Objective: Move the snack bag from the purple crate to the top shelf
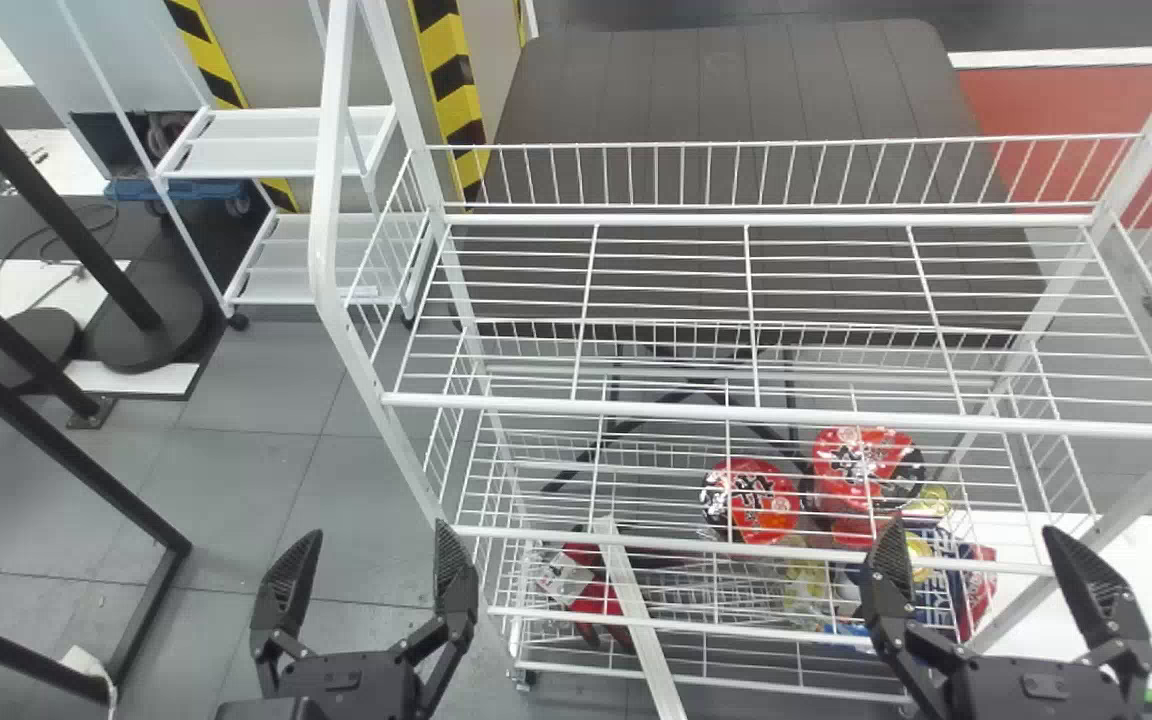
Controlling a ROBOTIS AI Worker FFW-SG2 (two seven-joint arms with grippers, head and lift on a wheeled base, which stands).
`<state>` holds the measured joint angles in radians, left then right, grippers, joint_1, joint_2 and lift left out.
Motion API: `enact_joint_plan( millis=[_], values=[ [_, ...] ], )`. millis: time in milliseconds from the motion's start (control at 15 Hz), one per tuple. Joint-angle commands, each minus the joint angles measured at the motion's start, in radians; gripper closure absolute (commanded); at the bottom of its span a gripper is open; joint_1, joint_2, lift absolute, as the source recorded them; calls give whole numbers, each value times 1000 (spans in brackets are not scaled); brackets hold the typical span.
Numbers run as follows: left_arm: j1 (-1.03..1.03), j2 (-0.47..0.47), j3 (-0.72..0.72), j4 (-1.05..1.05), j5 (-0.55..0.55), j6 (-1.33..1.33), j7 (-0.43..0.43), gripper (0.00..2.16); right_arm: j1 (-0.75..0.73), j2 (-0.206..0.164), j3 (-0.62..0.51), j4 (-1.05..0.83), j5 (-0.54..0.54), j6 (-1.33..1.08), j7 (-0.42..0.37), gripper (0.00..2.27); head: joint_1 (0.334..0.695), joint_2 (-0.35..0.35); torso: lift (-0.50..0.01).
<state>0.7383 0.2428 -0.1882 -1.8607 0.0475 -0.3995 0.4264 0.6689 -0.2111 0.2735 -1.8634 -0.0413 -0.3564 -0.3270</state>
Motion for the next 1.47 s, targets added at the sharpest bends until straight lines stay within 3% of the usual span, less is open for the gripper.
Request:
enact_joint_plan(
  millis=[0, 733, 1400],
  values=[
    [1, 1, -1, 0, 0, 0, 2, 83, 4, -2, -14, -11, 0, 6, 9, -2, 695, 119, -65],
    [6, 1, -2, 3, 0, -3, 3, 83, 15, 2, -71, -19, -43, 31, 105, -2, 695, 92, -108],
    [6, -2, -1, 8, 0, -3, 6, 90, 15, 4, -79, -19, -51, 52, 118, -2, 695, 87, -148]
  ],
)
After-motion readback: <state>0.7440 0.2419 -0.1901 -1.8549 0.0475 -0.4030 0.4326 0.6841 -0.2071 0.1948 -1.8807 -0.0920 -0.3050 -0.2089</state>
